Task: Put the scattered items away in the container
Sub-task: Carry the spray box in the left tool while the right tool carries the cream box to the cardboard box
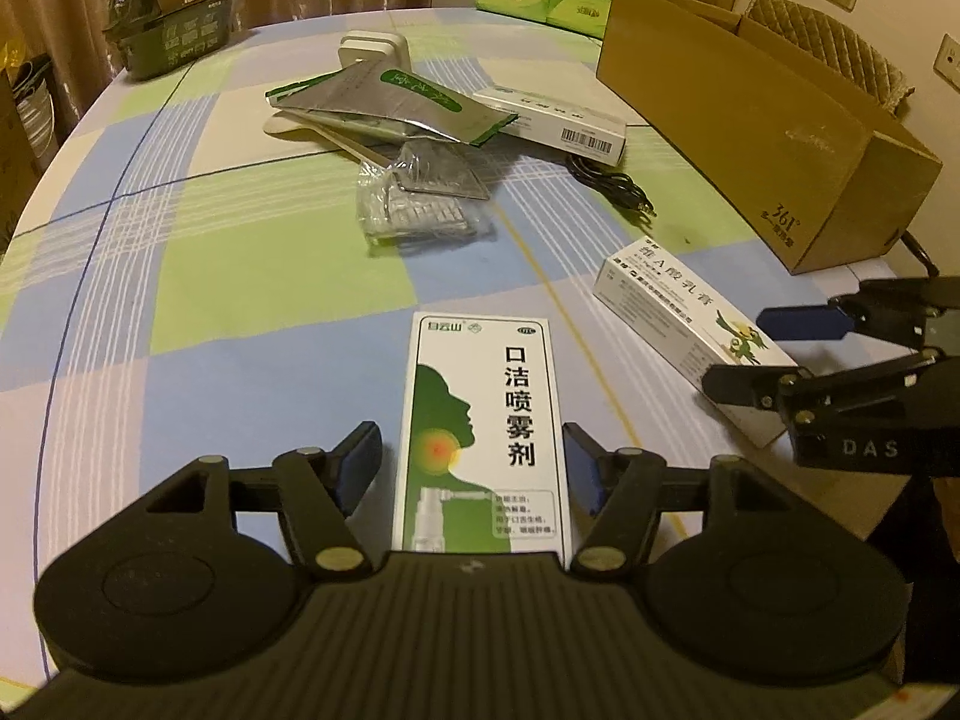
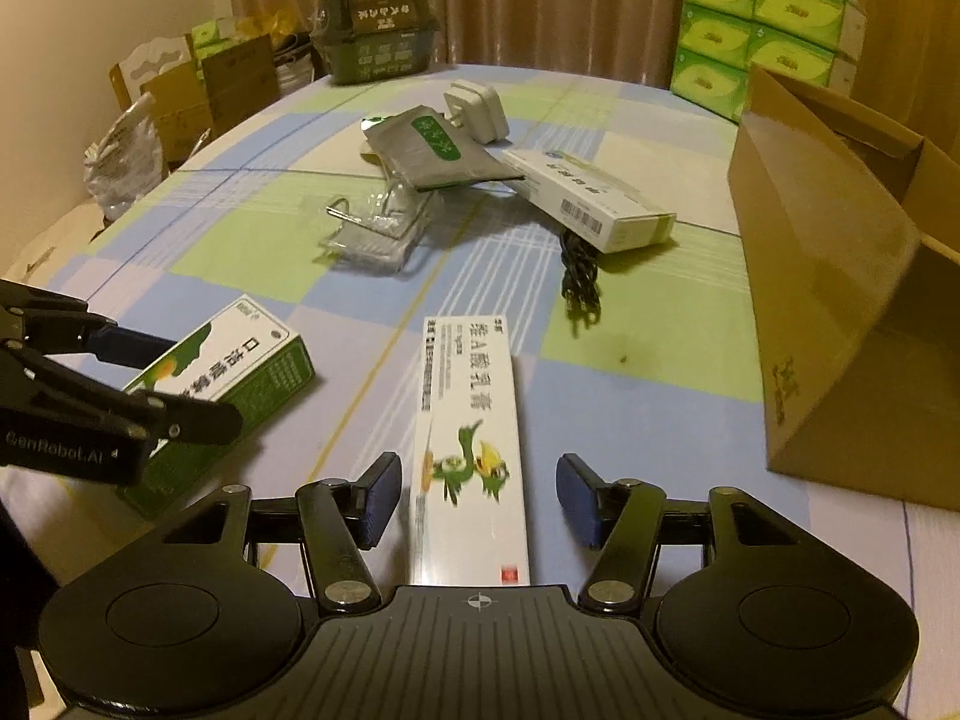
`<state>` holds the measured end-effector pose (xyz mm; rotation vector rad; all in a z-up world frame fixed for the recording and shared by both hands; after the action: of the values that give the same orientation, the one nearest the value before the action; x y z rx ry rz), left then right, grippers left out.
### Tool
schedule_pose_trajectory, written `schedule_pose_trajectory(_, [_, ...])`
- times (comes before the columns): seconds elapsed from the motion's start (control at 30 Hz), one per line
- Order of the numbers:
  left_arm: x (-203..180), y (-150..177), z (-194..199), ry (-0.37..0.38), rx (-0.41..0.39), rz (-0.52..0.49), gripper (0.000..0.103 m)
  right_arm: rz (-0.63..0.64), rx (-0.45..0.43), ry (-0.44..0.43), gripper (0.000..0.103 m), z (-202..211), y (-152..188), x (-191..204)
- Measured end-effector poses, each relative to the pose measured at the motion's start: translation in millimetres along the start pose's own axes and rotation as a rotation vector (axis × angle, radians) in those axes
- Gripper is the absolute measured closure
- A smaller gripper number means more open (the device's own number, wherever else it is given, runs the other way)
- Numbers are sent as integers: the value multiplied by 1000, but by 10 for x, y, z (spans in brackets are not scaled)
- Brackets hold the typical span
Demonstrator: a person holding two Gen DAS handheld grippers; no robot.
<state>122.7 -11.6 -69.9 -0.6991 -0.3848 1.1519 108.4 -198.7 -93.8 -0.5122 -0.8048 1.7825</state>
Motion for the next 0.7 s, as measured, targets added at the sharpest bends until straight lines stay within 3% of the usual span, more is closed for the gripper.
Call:
schedule_pose_trajectory(0.2, [-18,-18,-69,-5,13,-18,45,2,-3,-3,48,-93,-33,-5])
schedule_pose_trajectory(0.33, [-33,-9,-87,0,15,-22,51,11,10,-5,49,-130,-30,19])
schedule_pose_trajectory(0.37, [-30,-10,-87,0,15,-21,51,11,14,-5,53,-134,-23,24])
schedule_pose_trajectory(0.4, [-33,-8,-84,1,15,-19,52,14,8,0,67,-125,-21,29])
schedule_pose_trajectory(0.7, [-38,-37,38,7,-7,-13,52,-20,-30,24,68,72,-71,-2])
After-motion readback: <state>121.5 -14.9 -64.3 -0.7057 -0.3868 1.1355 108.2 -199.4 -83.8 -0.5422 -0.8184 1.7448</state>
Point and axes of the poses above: each gripper's, at about its wrist camera, not at the fingertips, and z roughly against the way its jaws point, x to its left, y to its underside, the point moved 2 cm from there along -z, roughly the way its jaws point, and after that the axes turned 6 degrees about -x, right-handed, at the moved point
